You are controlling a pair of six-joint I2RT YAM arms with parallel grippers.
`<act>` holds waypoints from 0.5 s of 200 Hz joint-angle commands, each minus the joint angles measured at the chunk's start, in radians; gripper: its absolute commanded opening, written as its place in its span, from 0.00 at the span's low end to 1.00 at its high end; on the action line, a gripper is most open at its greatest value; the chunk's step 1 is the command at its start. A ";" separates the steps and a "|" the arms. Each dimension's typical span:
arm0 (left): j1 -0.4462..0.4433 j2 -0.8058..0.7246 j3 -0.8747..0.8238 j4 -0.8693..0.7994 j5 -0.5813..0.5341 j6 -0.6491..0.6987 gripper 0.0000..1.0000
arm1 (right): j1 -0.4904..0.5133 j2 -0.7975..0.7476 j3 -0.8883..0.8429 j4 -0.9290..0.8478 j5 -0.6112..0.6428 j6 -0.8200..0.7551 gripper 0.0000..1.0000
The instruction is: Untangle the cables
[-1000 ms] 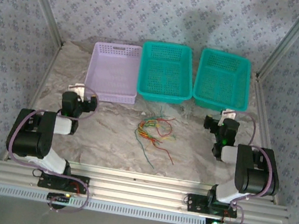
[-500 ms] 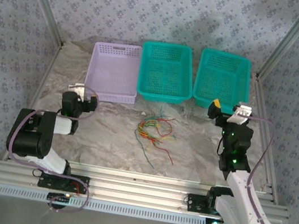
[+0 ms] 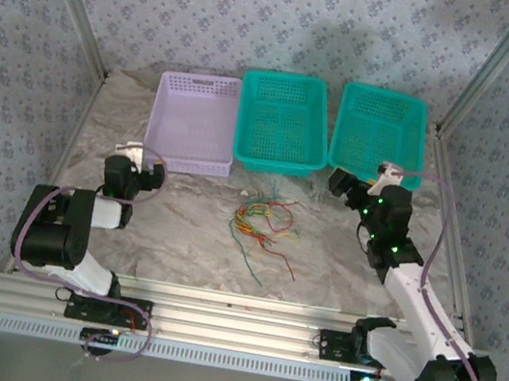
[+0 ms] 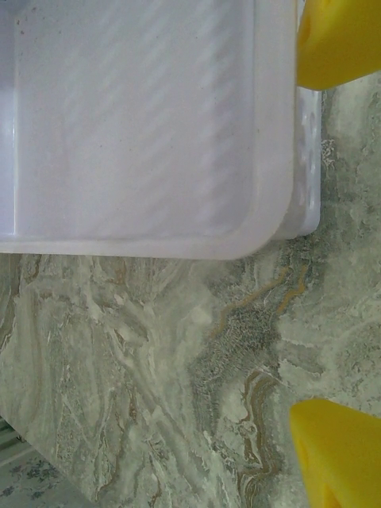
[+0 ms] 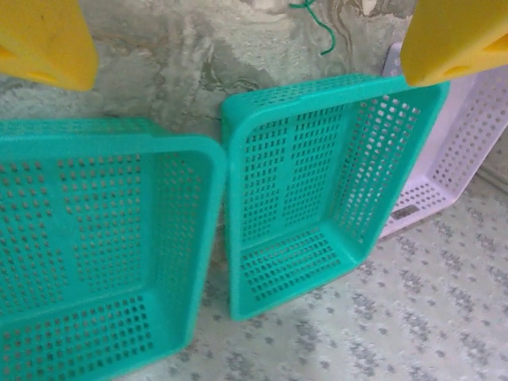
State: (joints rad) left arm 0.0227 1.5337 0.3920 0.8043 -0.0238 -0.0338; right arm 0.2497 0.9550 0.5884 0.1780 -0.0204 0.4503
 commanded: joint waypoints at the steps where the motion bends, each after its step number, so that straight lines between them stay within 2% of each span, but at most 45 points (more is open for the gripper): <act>1: 0.007 -0.048 0.039 -0.066 0.068 0.027 1.00 | 0.101 -0.041 0.016 -0.038 0.164 -0.073 1.00; 28: 0.001 -0.194 0.104 -0.278 0.063 0.026 1.00 | 0.107 0.010 0.042 -0.049 0.168 -0.036 1.00; 52: -0.036 -0.349 0.120 -0.379 -0.040 -0.075 1.00 | 0.079 0.049 0.052 -0.048 0.099 0.042 1.00; 58: -0.047 -0.385 0.131 -0.416 -0.048 -0.084 1.00 | 0.070 0.049 0.062 -0.075 0.084 0.061 1.00; 73: -0.070 -0.460 0.152 -0.476 -0.037 -0.123 1.00 | 0.060 0.030 0.075 -0.135 0.139 0.131 1.00; 100: -0.112 -0.584 0.205 -0.648 -0.039 -0.188 1.00 | 0.044 -0.015 0.066 -0.141 0.107 0.103 1.00</act>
State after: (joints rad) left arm -0.0620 1.0306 0.5350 0.3702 -0.0452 -0.1413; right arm 0.3042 0.9844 0.6201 0.0769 0.0902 0.5240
